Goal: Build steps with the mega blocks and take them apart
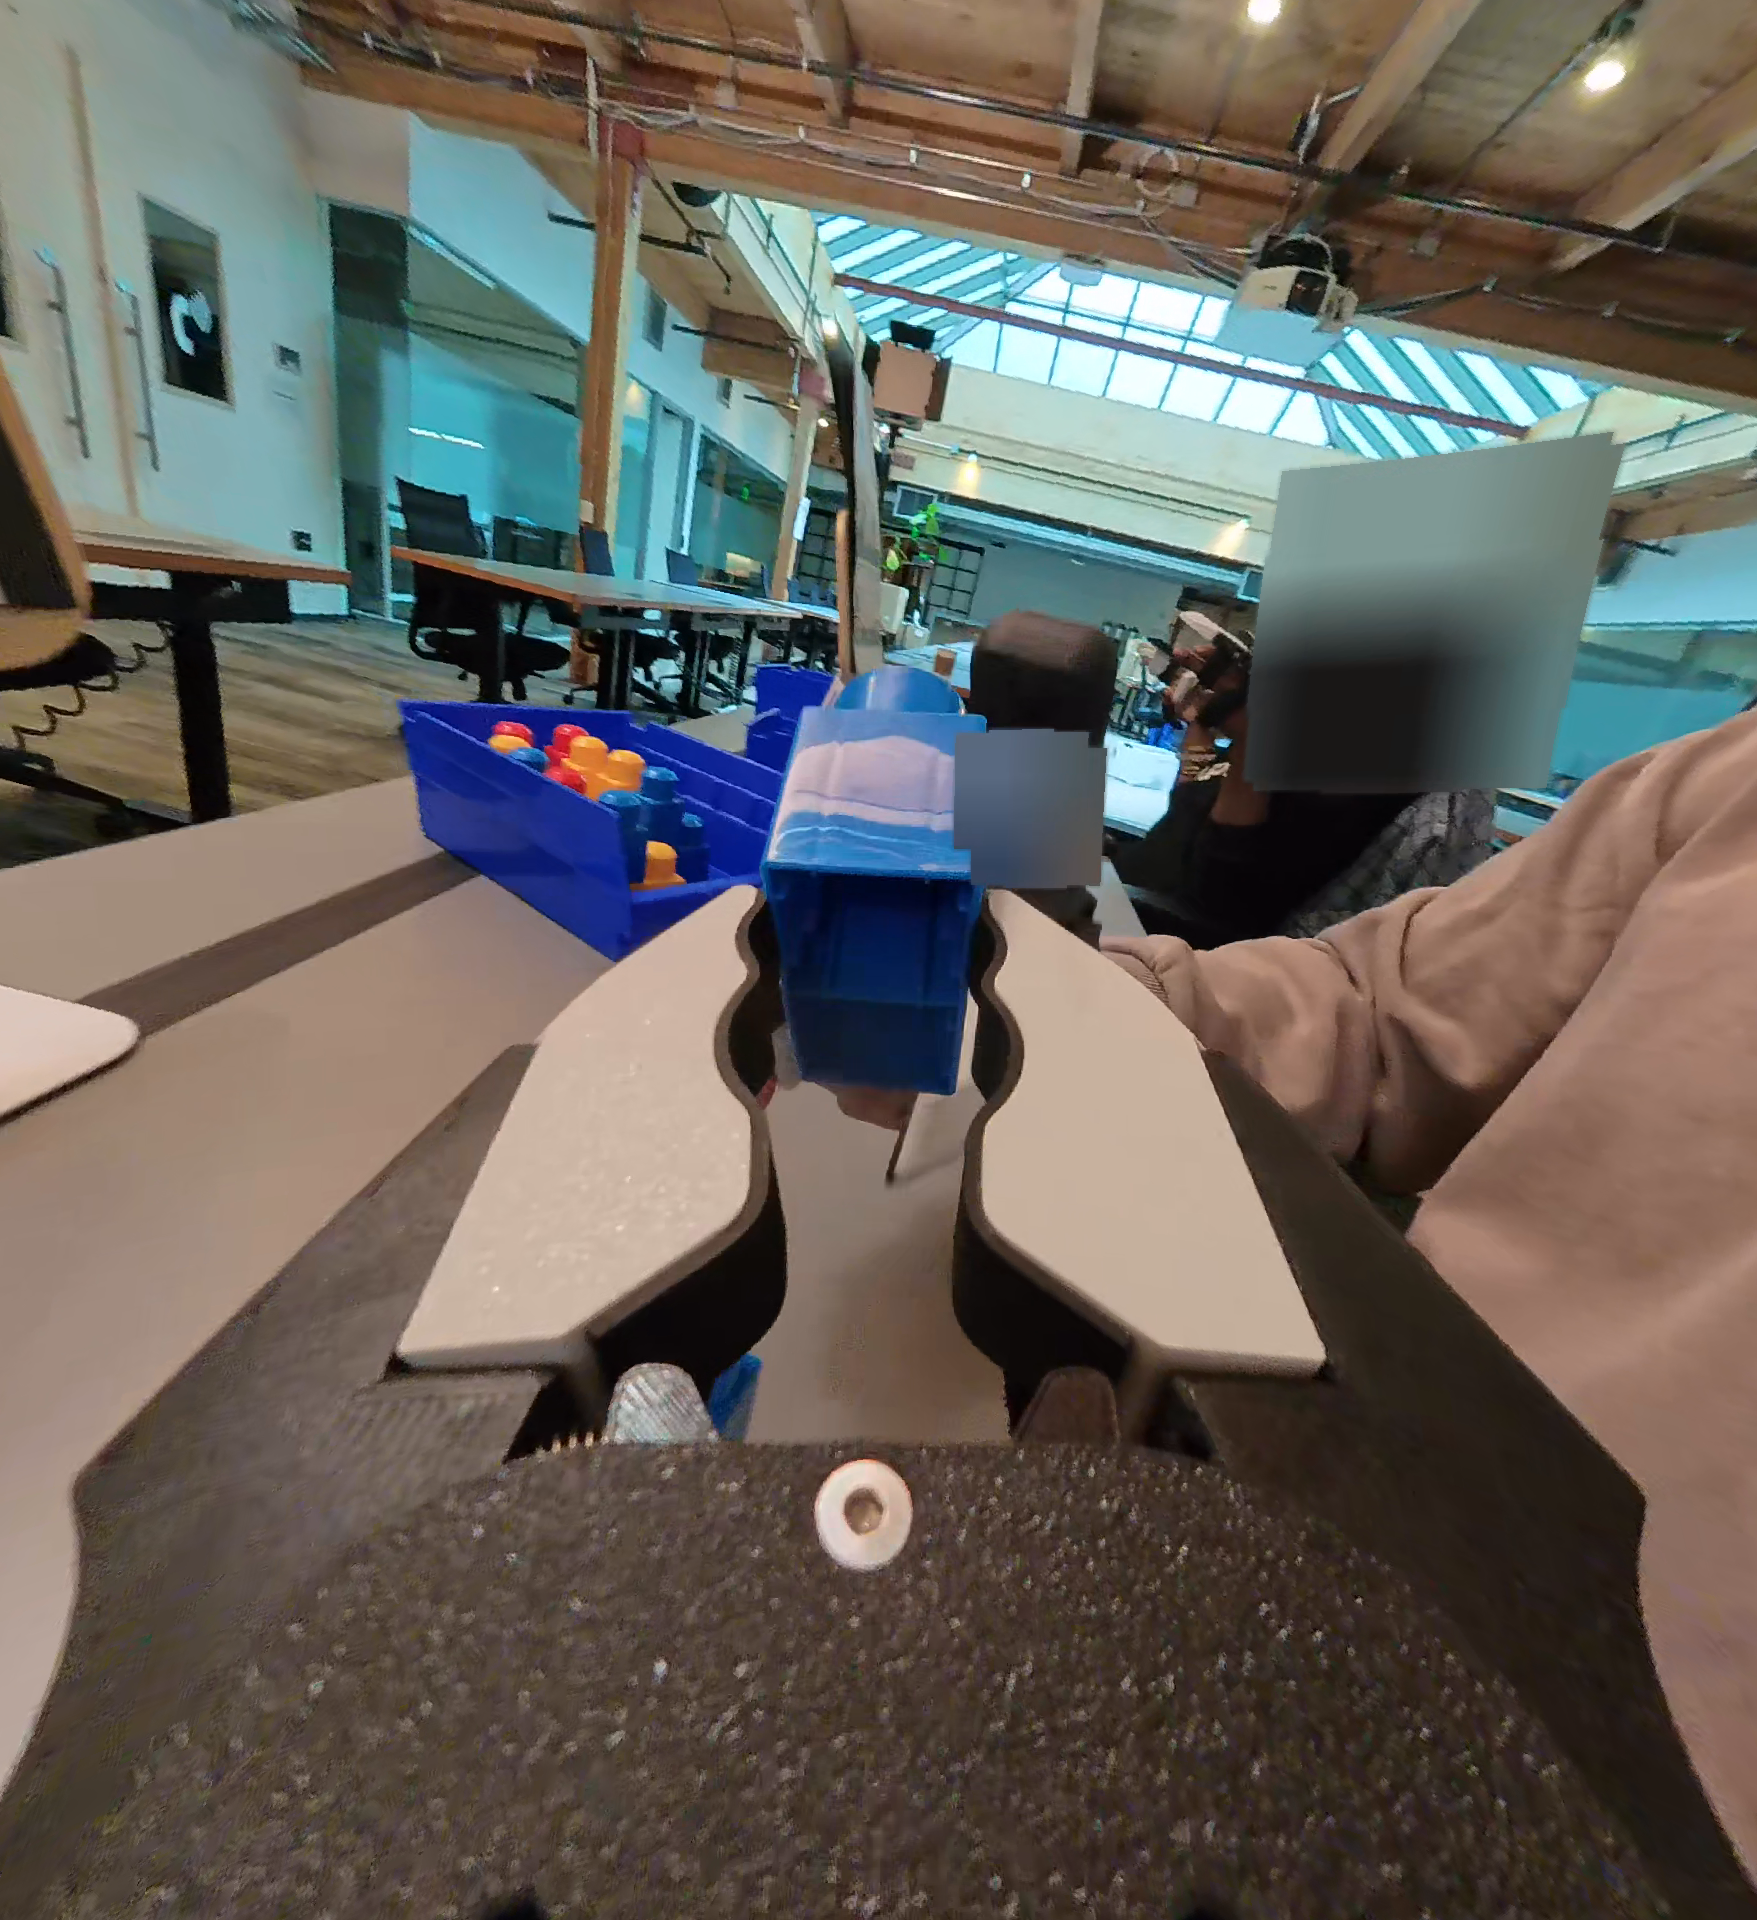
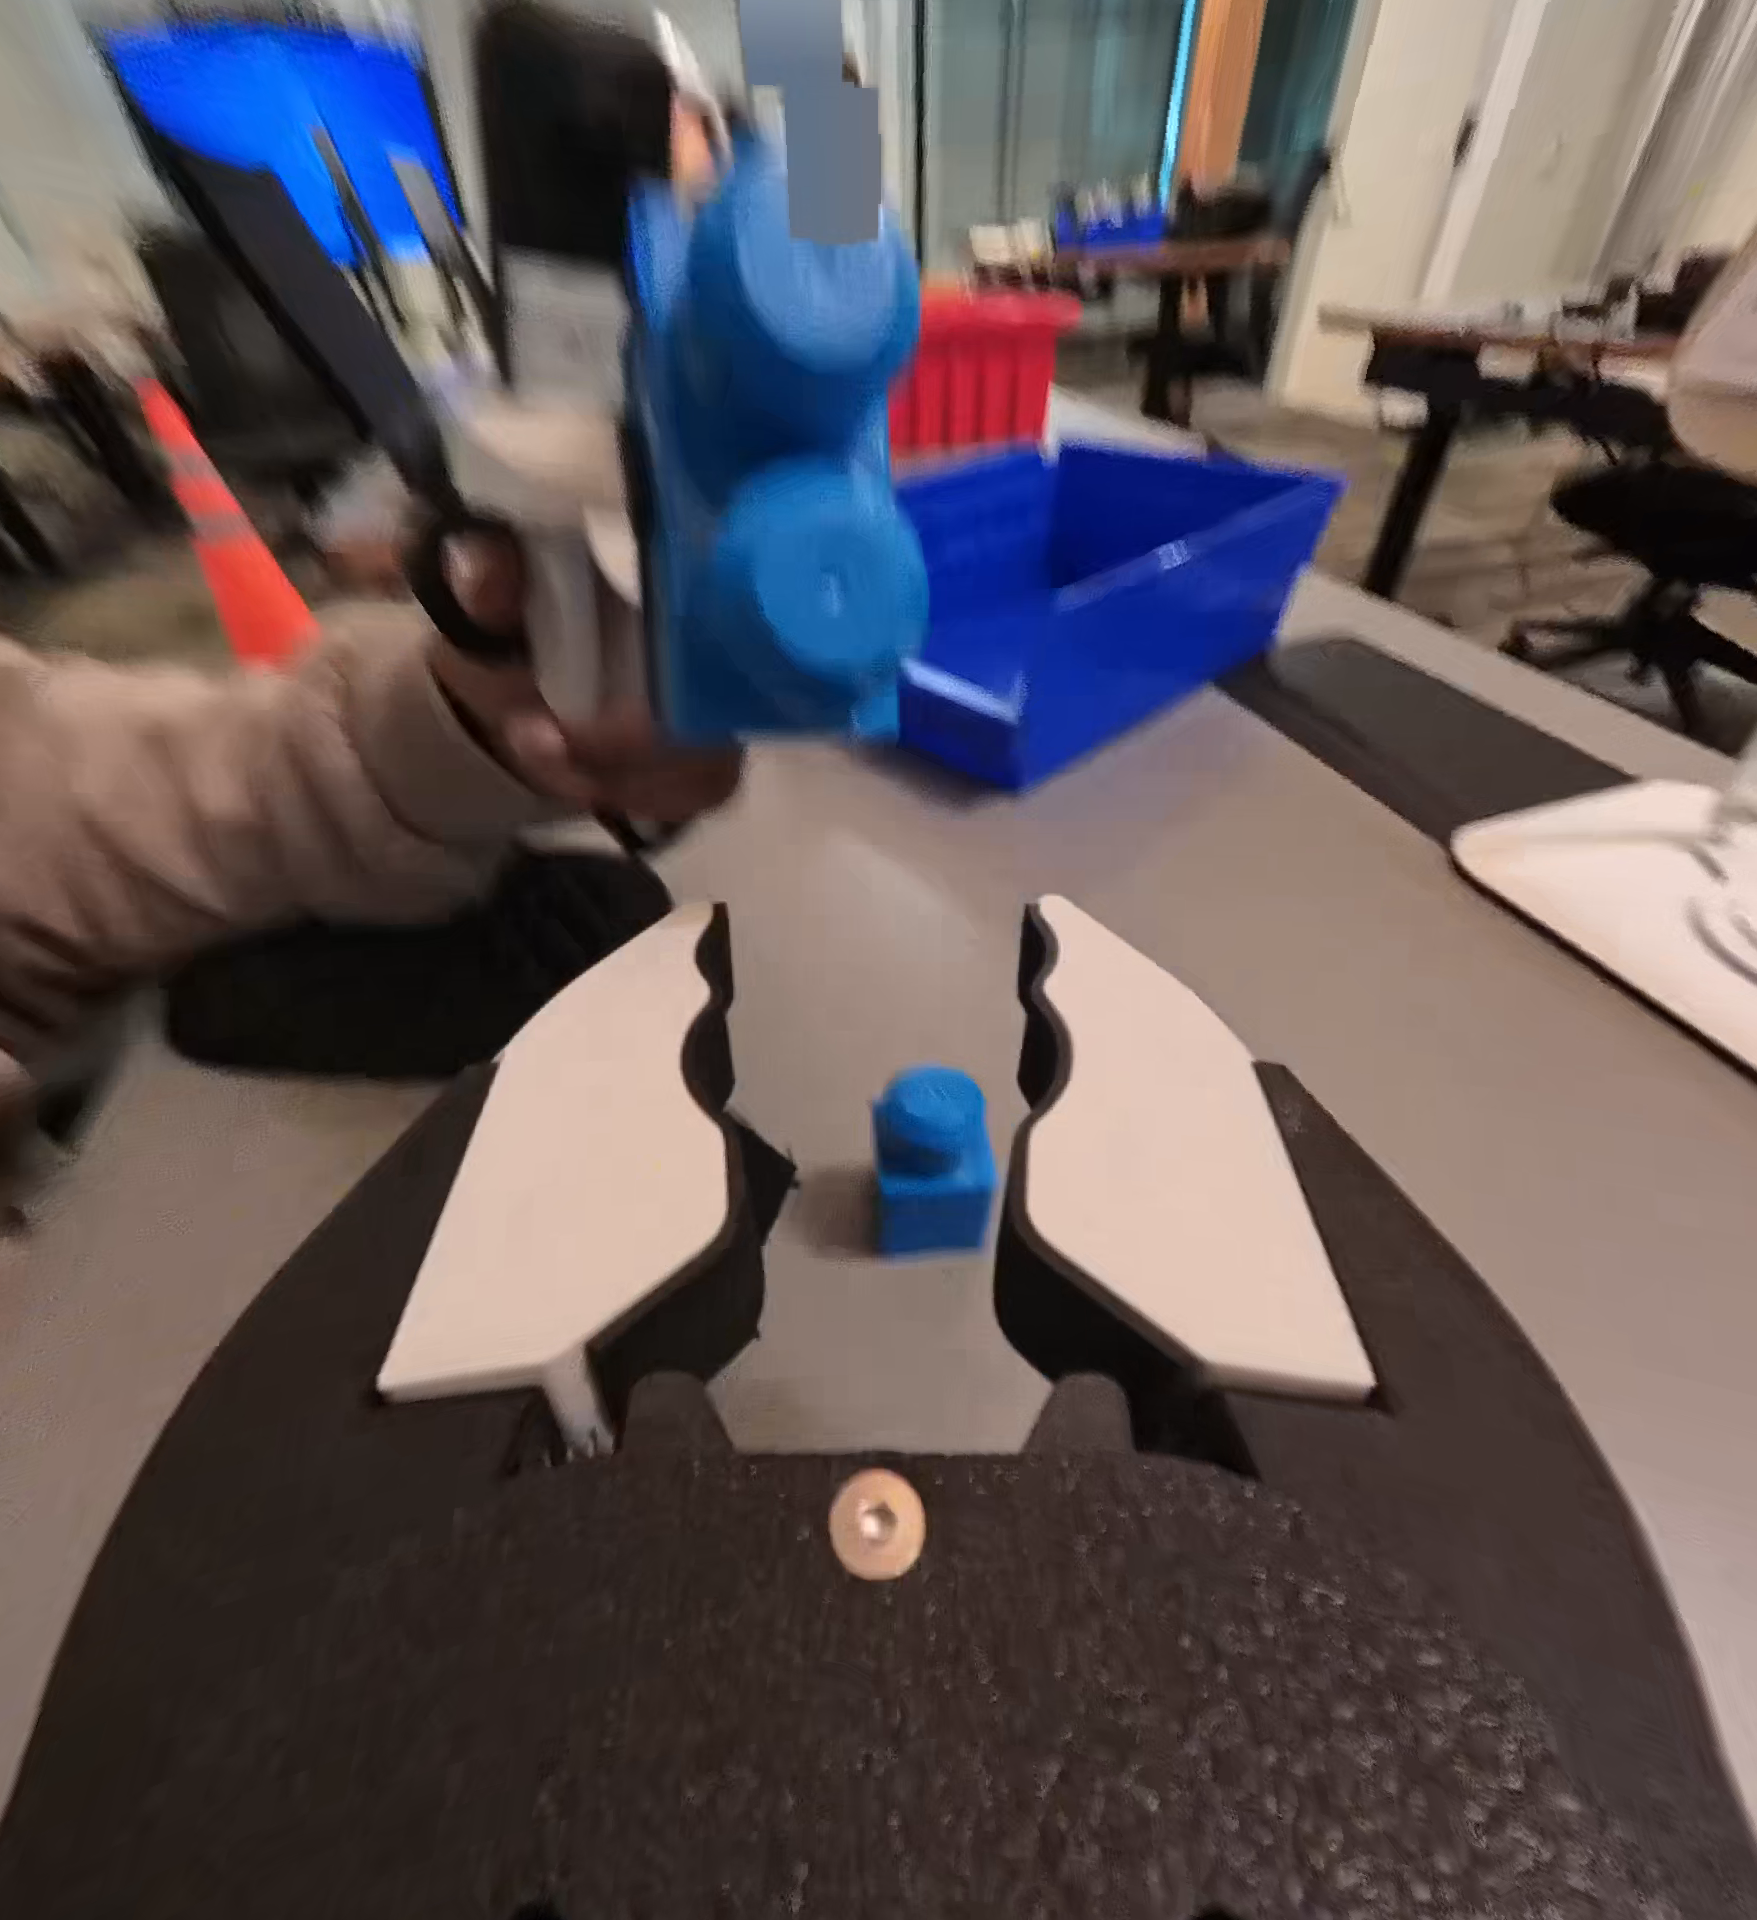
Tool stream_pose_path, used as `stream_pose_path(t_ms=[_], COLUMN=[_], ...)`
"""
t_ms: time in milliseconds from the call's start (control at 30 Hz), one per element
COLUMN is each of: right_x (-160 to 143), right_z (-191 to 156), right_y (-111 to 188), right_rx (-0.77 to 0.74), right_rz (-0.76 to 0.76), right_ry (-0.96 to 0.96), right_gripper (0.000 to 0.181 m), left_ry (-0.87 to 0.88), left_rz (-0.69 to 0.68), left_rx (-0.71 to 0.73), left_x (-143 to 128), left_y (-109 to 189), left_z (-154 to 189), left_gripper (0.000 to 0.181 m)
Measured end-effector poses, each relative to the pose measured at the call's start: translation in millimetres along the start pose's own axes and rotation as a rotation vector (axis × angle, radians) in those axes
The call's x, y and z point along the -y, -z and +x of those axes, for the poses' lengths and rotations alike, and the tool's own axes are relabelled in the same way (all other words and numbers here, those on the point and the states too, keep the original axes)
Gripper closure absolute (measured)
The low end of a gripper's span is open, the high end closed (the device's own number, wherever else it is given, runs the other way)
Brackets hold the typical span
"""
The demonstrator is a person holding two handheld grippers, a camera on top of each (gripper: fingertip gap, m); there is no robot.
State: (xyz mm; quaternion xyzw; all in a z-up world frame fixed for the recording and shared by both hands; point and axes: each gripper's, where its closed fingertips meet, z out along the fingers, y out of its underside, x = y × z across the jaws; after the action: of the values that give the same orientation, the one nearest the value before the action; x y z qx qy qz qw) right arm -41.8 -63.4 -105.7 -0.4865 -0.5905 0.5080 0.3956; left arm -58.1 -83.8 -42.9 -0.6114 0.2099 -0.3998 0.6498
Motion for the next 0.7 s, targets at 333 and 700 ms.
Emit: stream_pose_path(t_ms=[333, 700], right_x=[-90.8, -39.4], right_z=[18.0, 29.9], right_y=[-36.7, -12.3], right_rx=[-0.054, -0.027], right_rz=[-0.464, -0.129], right_ry=[0.108, -0.048], right_gripper=[0.12, 0.147], left_ry=[-0.038, -0.015], left_rz=[0.01, 0.0], left_rx=[0.083, 0.073], left_x=[7.1, 1.4], left_y=[22.2, 21.9], left_z=[-20.0, -21.9], left_gripper=[0.146, 0.146])
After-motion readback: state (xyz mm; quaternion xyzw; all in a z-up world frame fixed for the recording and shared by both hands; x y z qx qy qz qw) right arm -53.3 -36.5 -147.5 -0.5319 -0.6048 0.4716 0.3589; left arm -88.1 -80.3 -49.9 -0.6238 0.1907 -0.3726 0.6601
